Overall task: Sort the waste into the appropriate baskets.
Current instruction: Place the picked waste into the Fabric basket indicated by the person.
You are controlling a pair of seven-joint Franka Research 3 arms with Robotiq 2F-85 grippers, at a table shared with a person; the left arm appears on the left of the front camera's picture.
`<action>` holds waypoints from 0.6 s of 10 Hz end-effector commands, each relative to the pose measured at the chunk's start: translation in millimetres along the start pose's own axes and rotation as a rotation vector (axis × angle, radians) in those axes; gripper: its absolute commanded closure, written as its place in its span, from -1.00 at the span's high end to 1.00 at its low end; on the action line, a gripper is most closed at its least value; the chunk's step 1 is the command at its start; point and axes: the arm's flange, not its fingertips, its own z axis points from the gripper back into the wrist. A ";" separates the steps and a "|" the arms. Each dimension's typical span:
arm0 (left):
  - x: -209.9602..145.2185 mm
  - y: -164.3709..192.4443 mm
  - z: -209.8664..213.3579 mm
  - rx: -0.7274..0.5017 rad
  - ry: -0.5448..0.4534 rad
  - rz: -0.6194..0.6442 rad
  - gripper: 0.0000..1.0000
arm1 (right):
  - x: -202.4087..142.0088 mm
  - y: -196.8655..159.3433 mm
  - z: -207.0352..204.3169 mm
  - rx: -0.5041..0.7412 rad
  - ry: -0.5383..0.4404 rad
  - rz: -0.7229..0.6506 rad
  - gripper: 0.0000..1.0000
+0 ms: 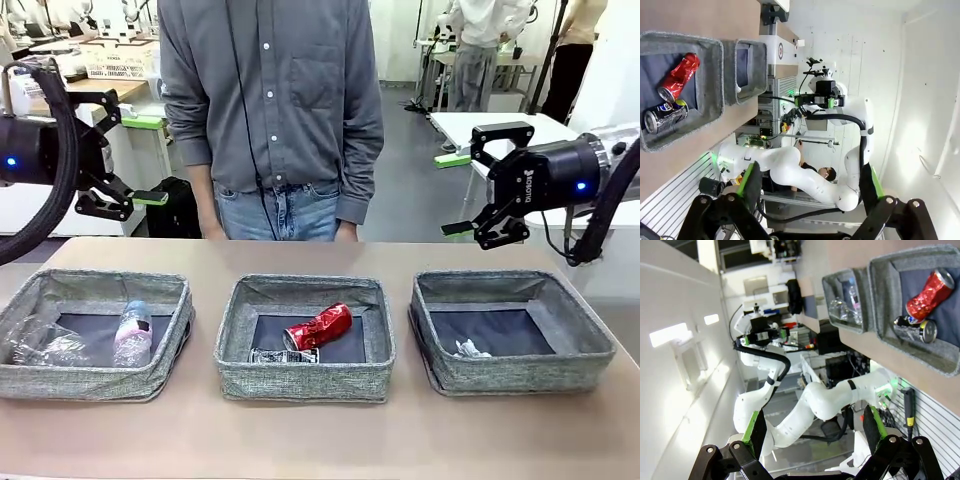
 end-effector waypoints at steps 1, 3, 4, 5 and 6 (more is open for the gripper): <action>-1.5 -2.6 -1.6 -0.009 -0.010 0.017 1.00 | -0.3 2.6 -1.2 0.016 -0.001 -0.007 1.00; -1.5 -2.6 -1.6 -0.009 -0.010 0.017 1.00 | -0.3 2.6 -1.2 0.016 -0.001 -0.007 1.00; -1.5 -2.6 -1.6 -0.009 -0.010 0.017 1.00 | -0.3 2.6 -1.2 0.016 -0.001 -0.007 1.00; -1.5 -2.6 -1.6 -0.009 -0.010 0.017 1.00 | -0.3 2.6 -1.2 0.016 -0.001 -0.007 1.00; -1.5 -2.6 -1.6 -0.009 -0.010 0.017 1.00 | -0.3 2.6 -1.2 0.016 -0.001 -0.007 1.00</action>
